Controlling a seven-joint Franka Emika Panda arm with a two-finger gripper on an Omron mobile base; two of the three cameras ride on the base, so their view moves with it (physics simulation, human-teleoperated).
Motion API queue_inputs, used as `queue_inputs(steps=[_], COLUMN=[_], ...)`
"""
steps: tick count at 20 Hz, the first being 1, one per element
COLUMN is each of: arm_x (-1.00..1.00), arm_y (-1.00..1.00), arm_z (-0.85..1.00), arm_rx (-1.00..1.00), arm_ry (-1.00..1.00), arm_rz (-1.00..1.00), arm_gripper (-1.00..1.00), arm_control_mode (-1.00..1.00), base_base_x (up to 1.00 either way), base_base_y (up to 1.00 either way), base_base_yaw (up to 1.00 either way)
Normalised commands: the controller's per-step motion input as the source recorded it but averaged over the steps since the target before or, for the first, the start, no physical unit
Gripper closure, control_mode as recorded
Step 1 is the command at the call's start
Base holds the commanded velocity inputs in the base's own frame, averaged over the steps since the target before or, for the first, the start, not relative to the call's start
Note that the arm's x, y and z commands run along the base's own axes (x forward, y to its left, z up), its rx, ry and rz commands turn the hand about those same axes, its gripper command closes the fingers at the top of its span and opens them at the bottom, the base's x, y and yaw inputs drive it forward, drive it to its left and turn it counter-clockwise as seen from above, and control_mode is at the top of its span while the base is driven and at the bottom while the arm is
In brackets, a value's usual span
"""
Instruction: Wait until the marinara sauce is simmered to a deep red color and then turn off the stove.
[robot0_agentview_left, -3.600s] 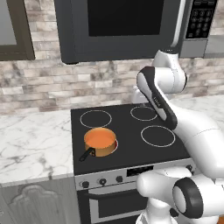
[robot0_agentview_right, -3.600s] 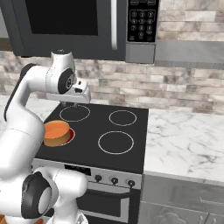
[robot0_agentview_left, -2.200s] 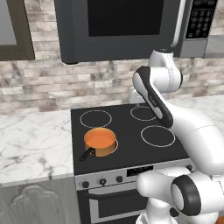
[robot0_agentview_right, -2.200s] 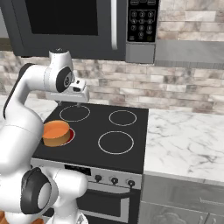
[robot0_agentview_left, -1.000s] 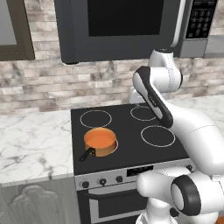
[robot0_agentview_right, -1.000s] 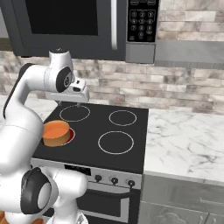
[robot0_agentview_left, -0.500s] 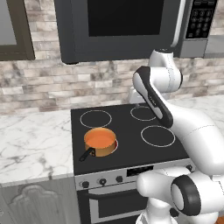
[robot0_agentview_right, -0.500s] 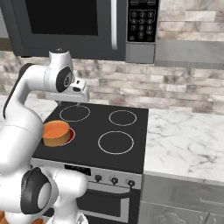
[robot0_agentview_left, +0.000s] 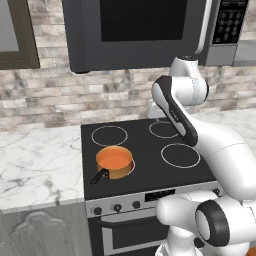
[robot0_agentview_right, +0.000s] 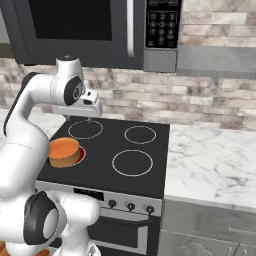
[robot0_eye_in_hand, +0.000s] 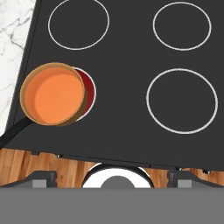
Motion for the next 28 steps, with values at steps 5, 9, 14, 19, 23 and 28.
queue_inputs(steps=[5,9,14,19,23,28], arm_x=[0.00,0.00,0.00,0.00,0.00,0.00], arm_y=[0.00,0.00,0.00,0.00,0.00,0.00], arm_z=[0.00,0.00,0.00,0.00,0.00,0.00], arm_rx=[0.00,0.00,0.00,0.00,0.00,0.00], arm_ry=[0.00,0.00,0.00,0.00,0.00,0.00], arm_rz=[0.00,0.00,0.00,0.00,0.00,0.00], arm_gripper=[-1.00,-1.00,-1.00,-1.00,-1.00,-1.00], arm_control_mode=[-1.00,-1.00,-1.00,-1.00,-1.00,-1.00], base_base_x=[0.00,0.00,0.00,0.00,0.00,0.00], base_base_y=[0.00,0.00,0.00,0.00,0.00,0.00], base_base_yaw=[0.00,0.00,0.00,0.00,0.00,0.00])
